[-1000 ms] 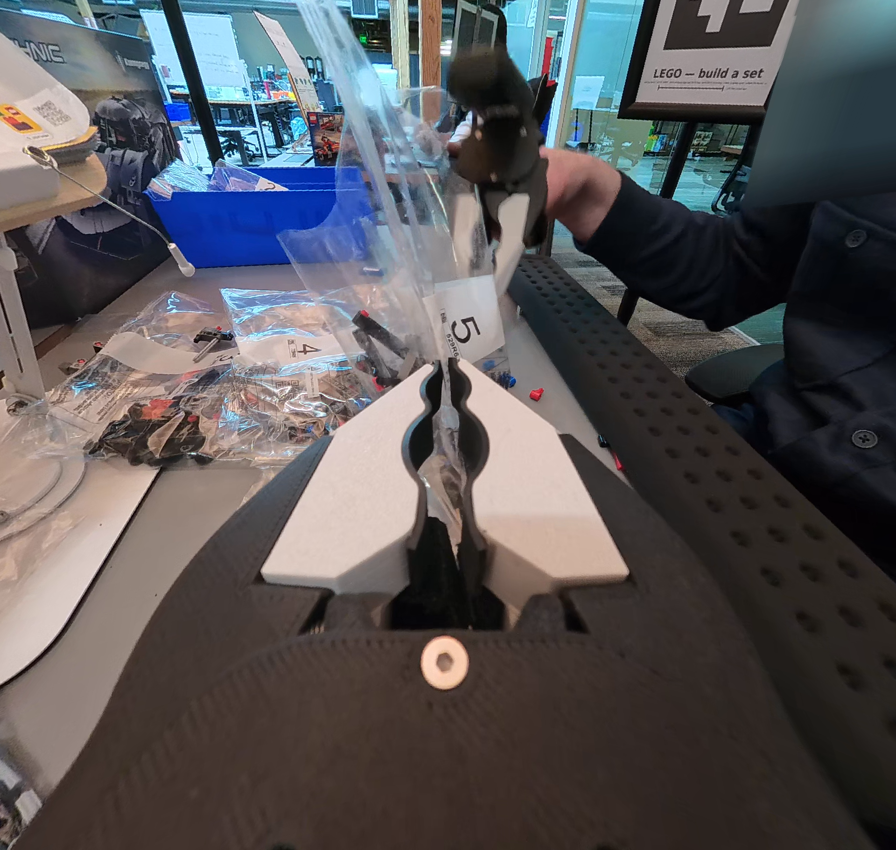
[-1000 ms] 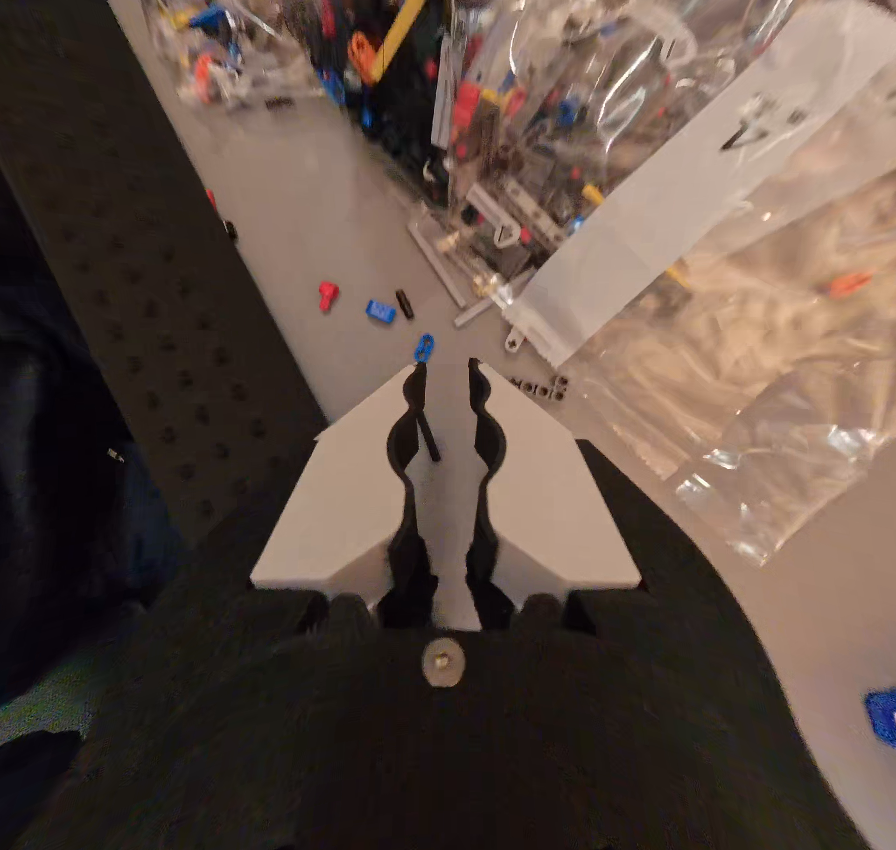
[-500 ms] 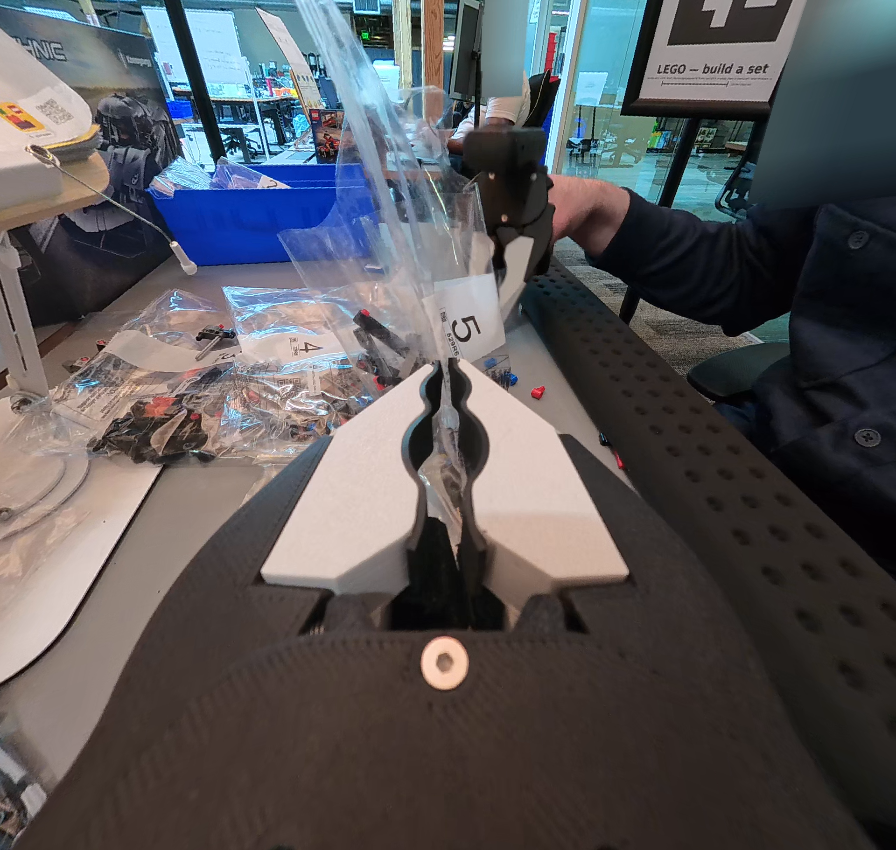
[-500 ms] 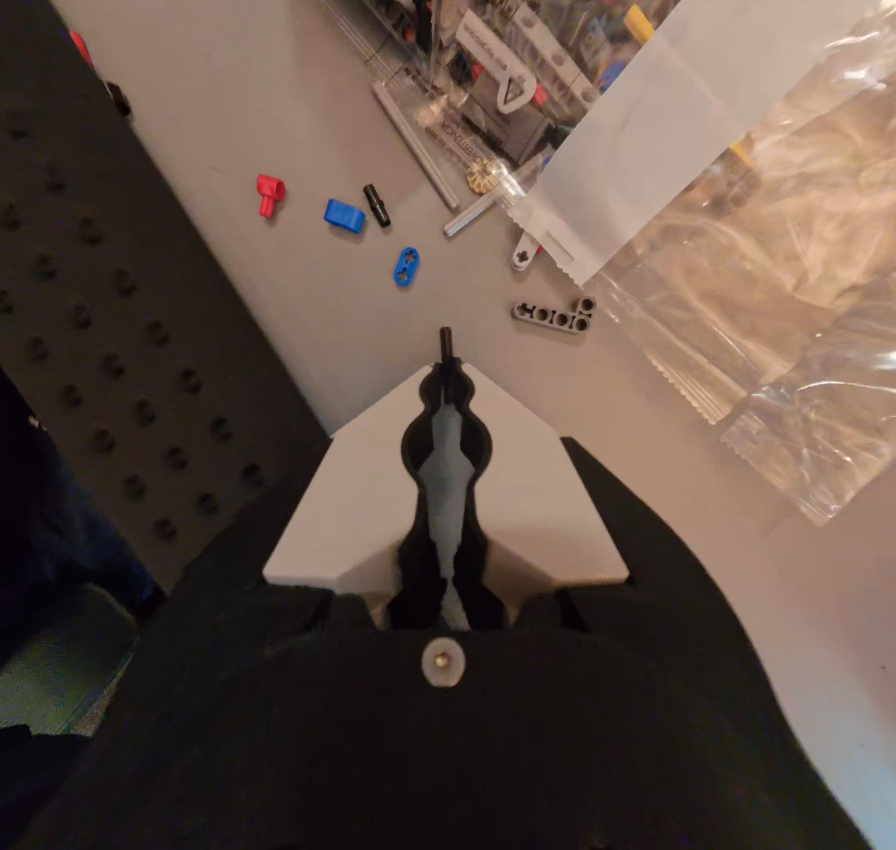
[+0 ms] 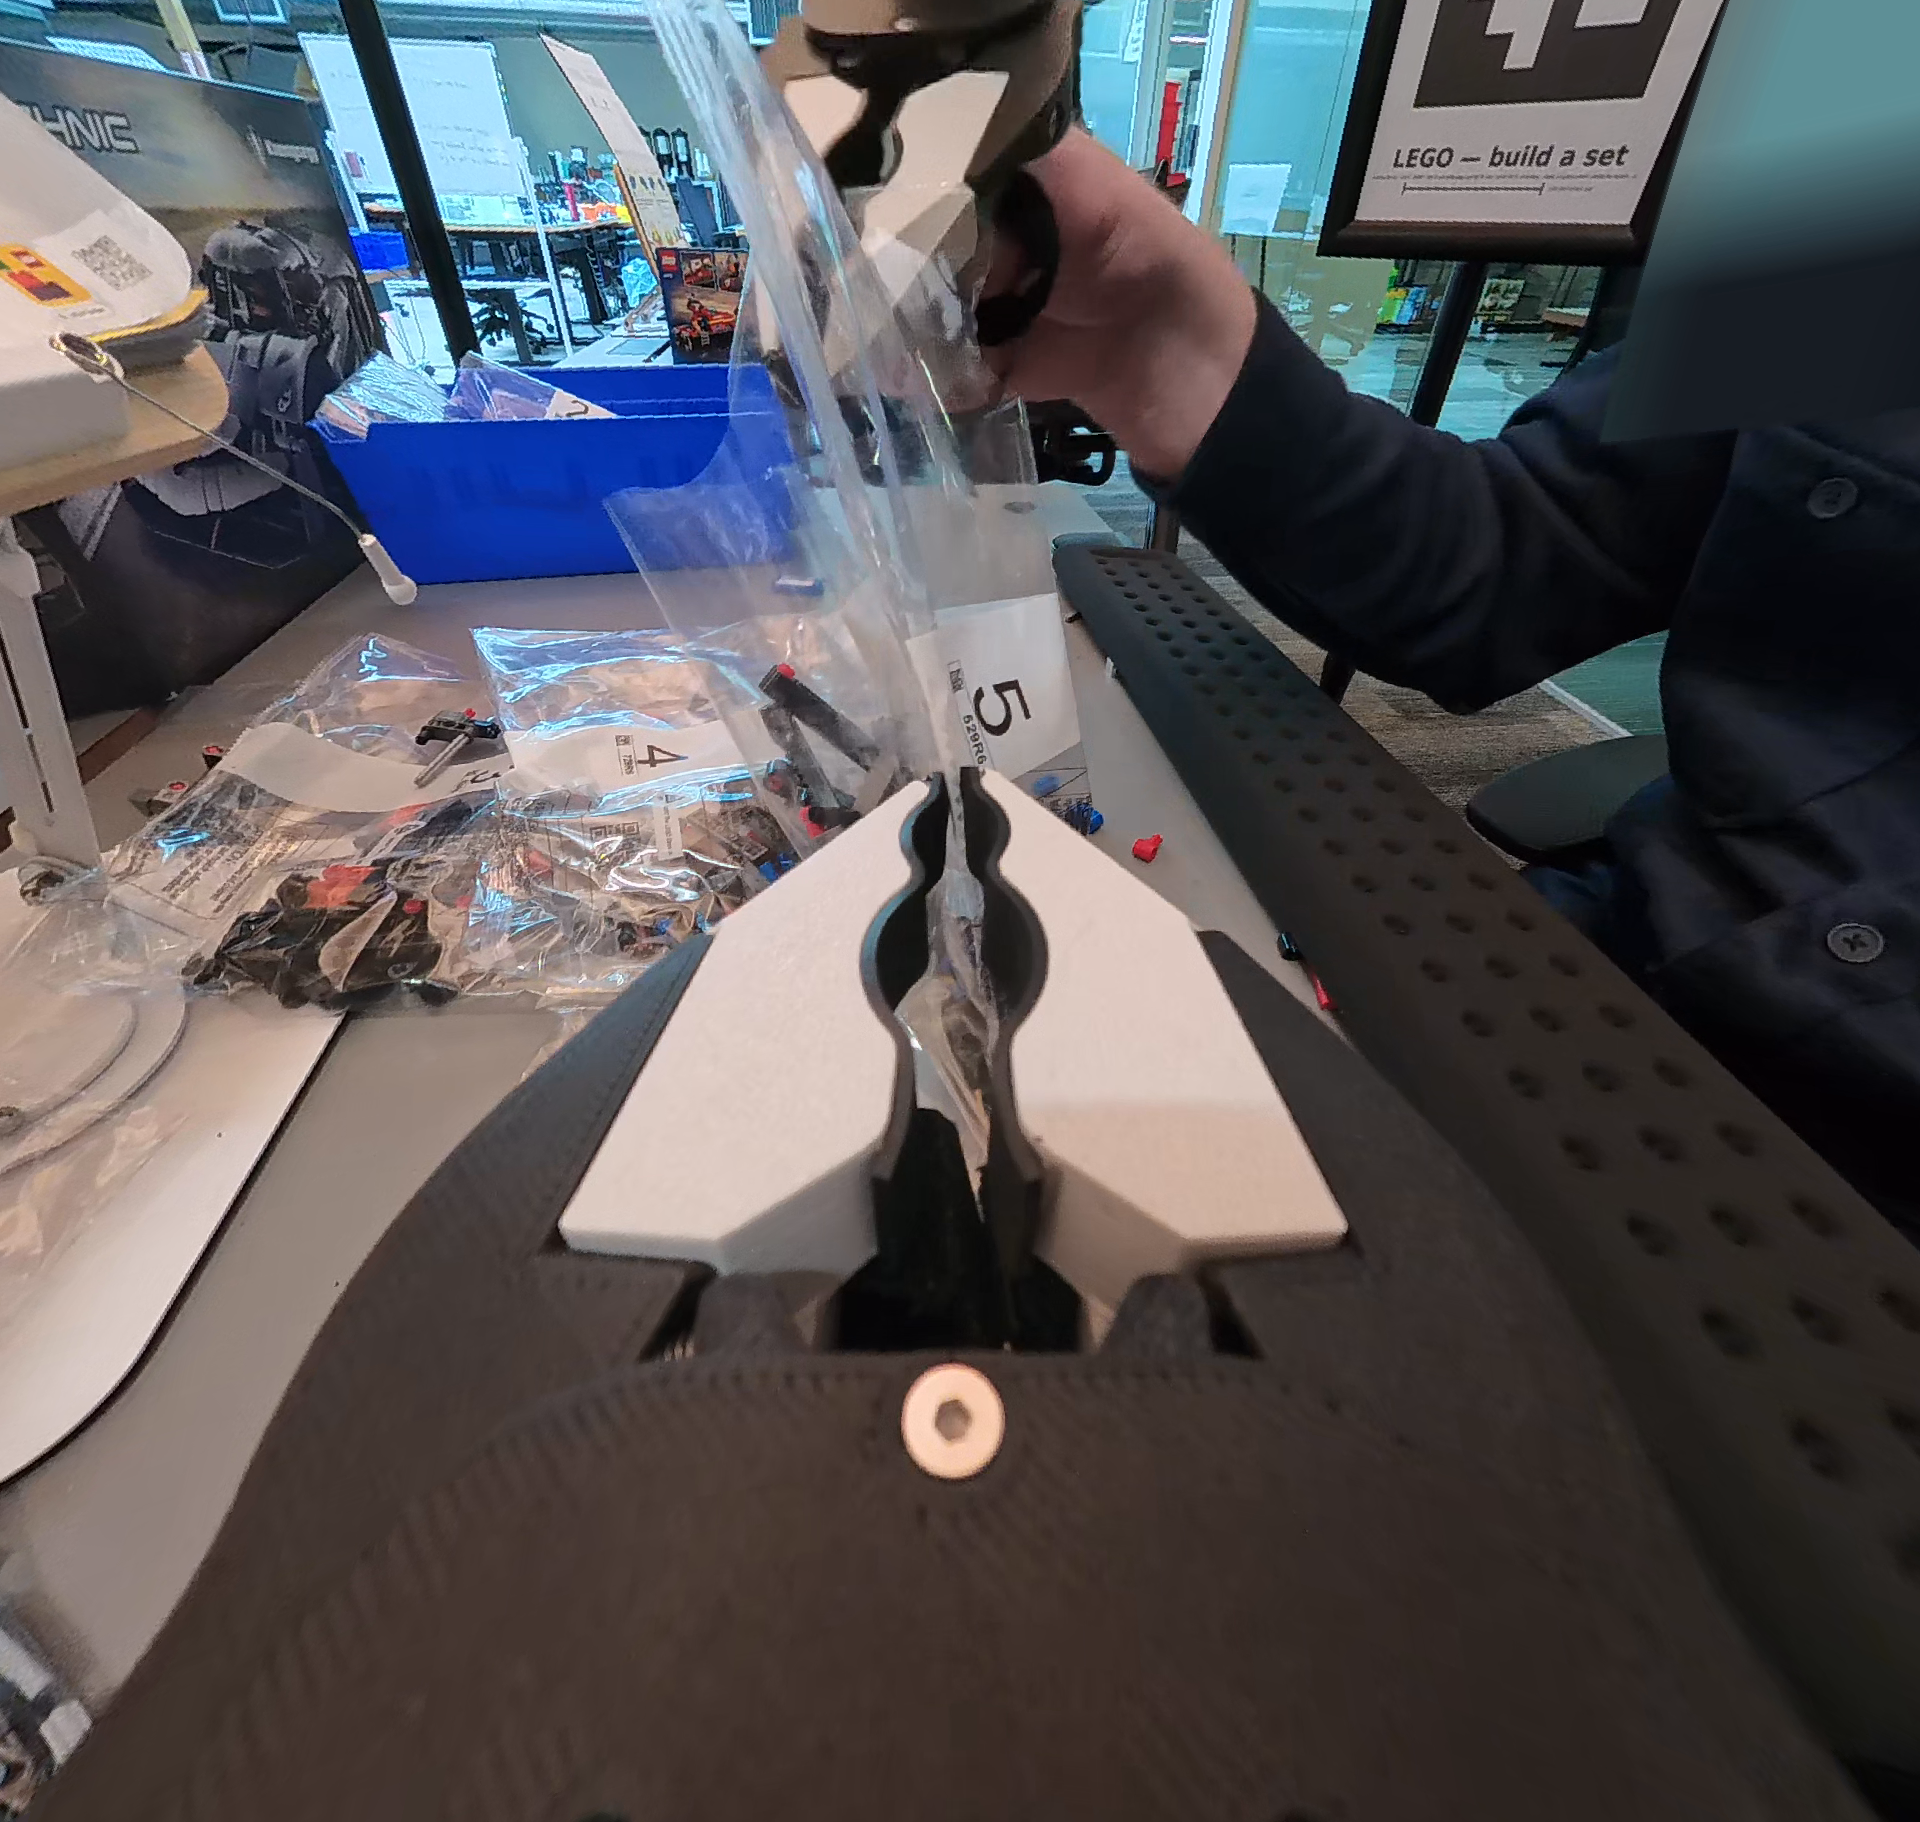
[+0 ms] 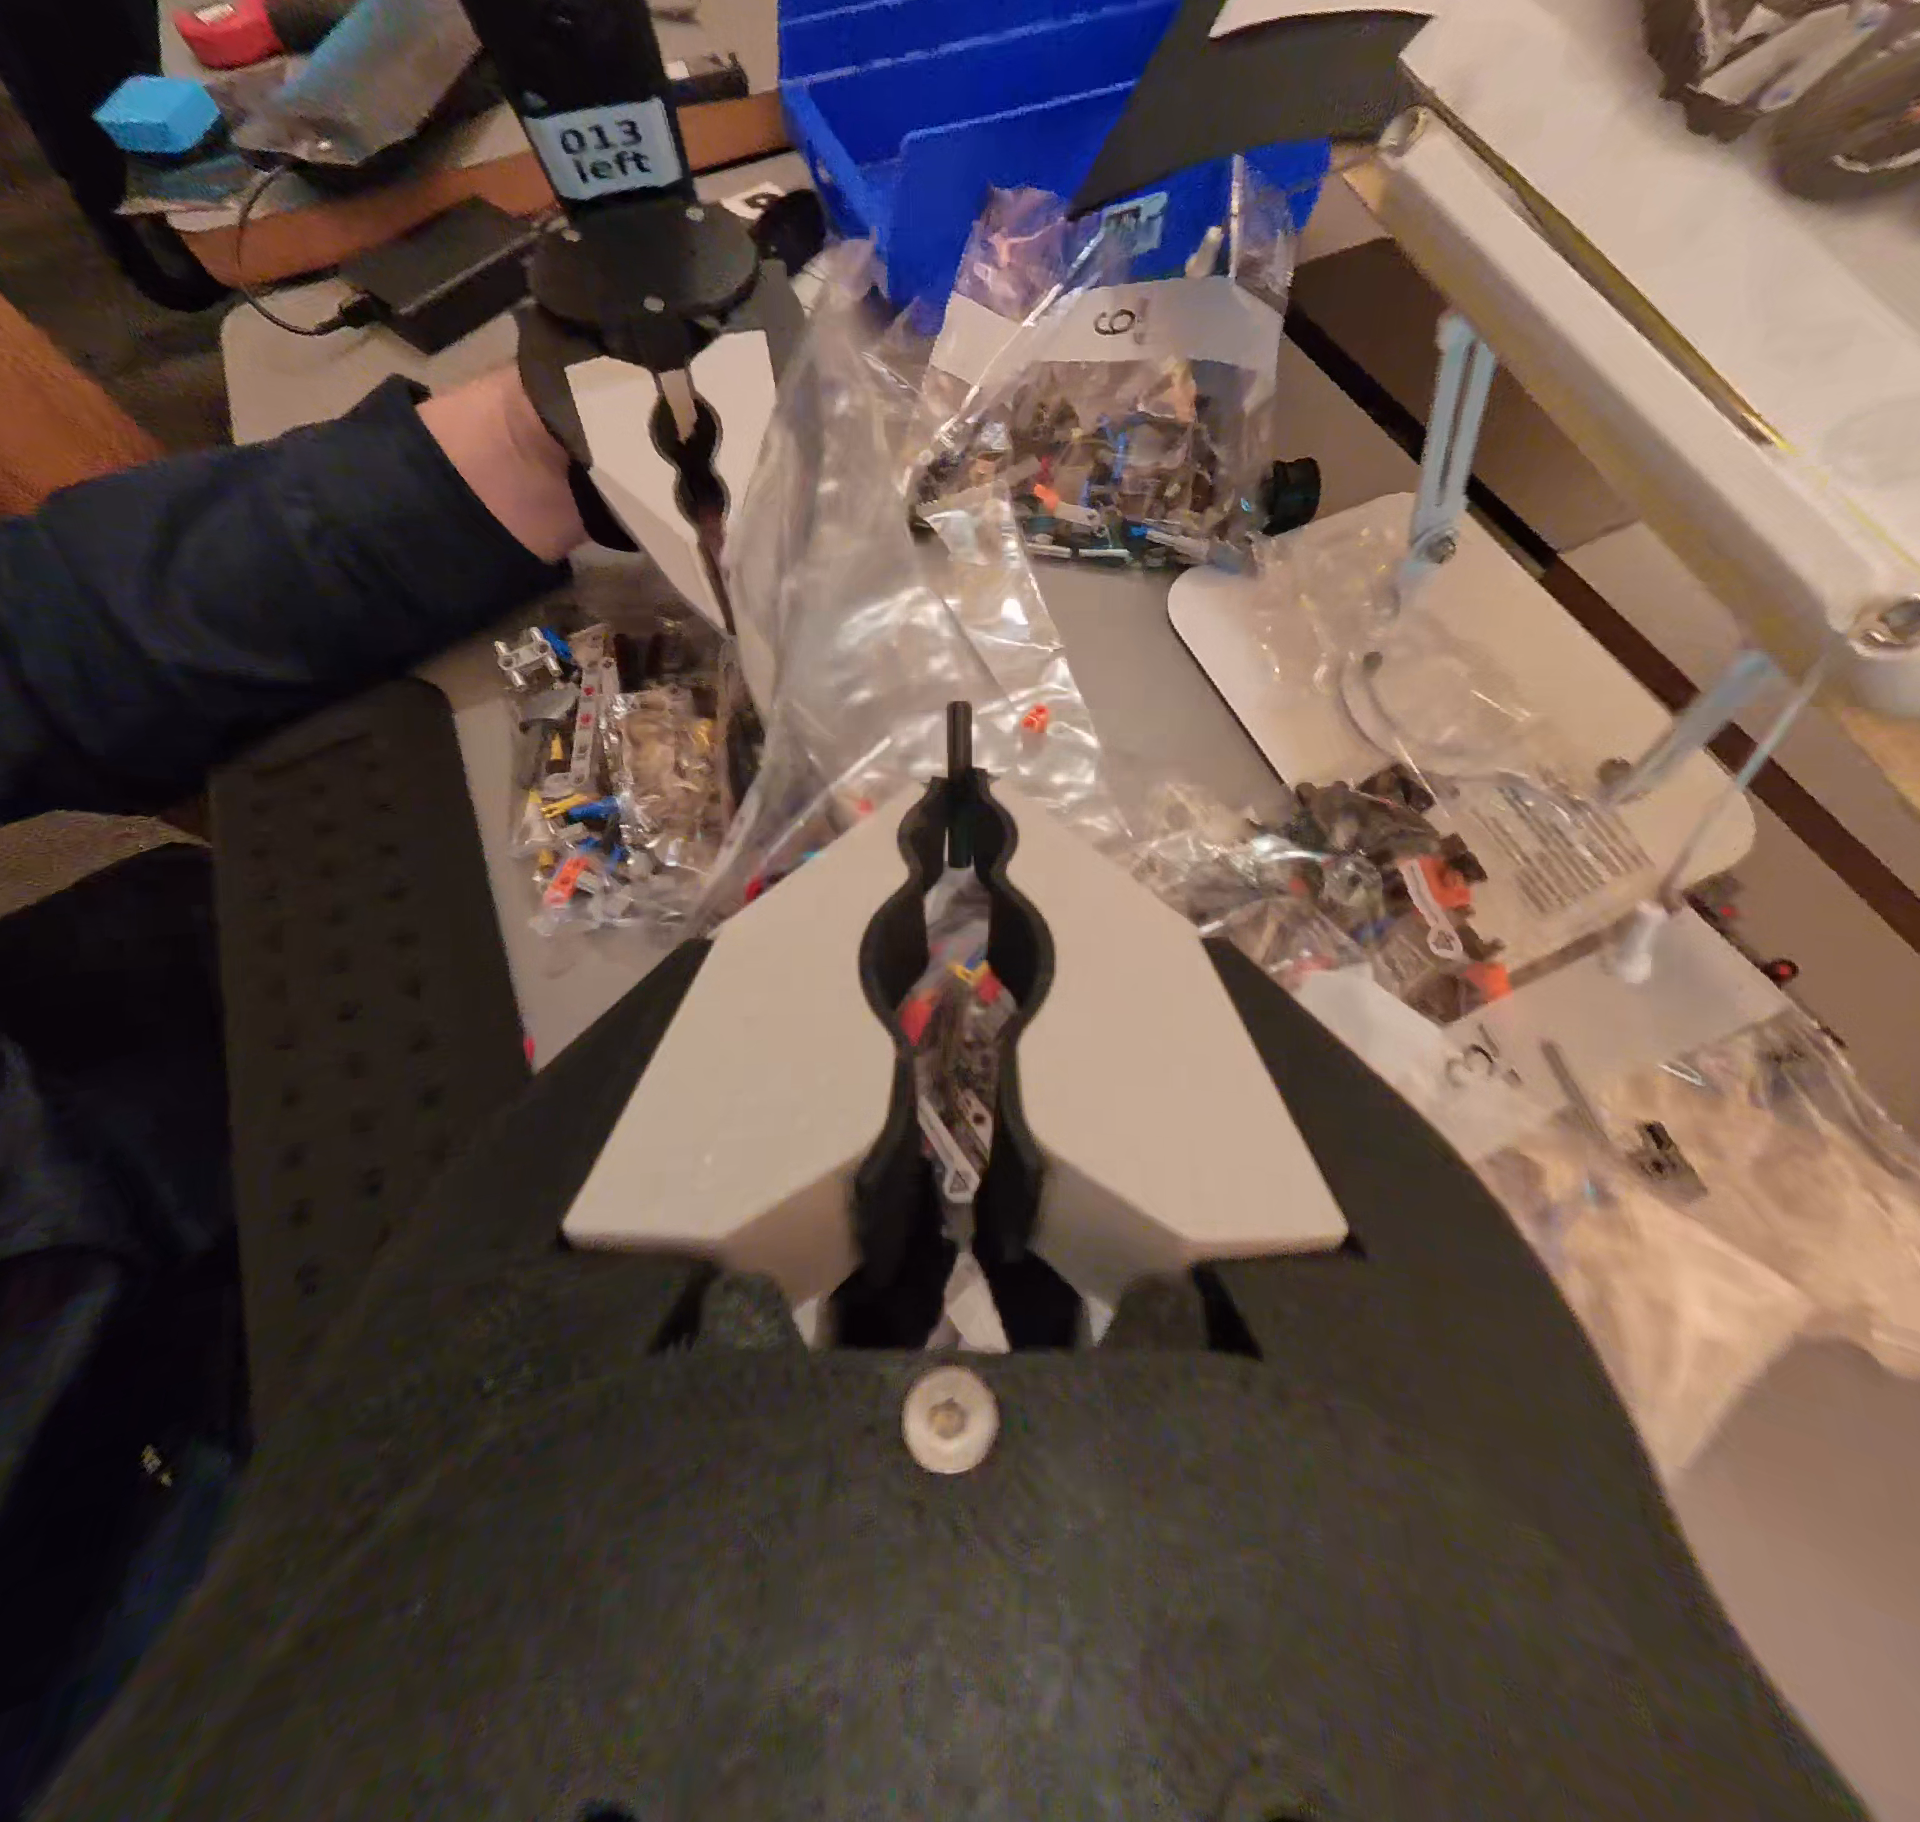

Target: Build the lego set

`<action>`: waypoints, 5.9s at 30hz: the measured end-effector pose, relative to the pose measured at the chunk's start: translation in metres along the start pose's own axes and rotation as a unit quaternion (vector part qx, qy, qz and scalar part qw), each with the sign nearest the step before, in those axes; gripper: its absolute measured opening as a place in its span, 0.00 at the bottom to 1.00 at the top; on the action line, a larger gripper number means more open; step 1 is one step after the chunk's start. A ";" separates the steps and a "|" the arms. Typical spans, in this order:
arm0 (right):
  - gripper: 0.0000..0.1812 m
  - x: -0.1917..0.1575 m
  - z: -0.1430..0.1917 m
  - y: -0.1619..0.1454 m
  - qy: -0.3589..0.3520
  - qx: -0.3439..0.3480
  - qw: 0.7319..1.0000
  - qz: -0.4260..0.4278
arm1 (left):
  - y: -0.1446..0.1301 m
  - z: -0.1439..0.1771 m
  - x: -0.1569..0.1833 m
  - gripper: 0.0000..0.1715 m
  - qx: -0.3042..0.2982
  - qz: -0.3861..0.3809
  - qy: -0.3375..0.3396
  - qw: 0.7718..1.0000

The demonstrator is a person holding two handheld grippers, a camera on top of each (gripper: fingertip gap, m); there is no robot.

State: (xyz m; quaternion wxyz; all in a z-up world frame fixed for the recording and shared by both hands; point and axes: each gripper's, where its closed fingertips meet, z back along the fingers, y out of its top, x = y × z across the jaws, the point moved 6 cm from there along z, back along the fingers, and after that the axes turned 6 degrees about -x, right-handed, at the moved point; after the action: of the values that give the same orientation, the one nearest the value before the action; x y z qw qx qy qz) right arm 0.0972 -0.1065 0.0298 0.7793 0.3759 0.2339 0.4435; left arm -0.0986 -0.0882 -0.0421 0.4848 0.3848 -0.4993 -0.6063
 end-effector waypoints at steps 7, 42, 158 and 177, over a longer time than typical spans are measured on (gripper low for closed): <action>0.10 -0.005 -0.016 0.000 0.020 -0.020 1.000 -0.010 | 0.001 0.000 0.000 0.01 0.001 -0.001 0.002 1.000; 0.13 -0.058 -0.040 -0.165 0.074 -0.247 0.966 0.028 | -0.001 0.001 -0.002 0.01 -0.003 0.002 0.007 1.000; 0.31 0.079 0.045 -0.112 -0.172 -0.142 0.967 -0.126 | 0.025 0.028 0.001 0.00 0.022 -0.041 0.081 0.996; 0.00 0.119 0.008 -0.176 -0.036 -0.110 0.956 -0.268 | 0.025 0.034 -0.002 0.00 0.032 -0.035 0.090 0.995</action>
State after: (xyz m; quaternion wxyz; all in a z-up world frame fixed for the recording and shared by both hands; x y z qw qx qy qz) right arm 0.2530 -0.0631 -0.1082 0.9140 0.2269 0.2478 0.2276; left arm -0.1254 -0.0795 -0.0112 0.4936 0.4702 -0.4592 -0.5695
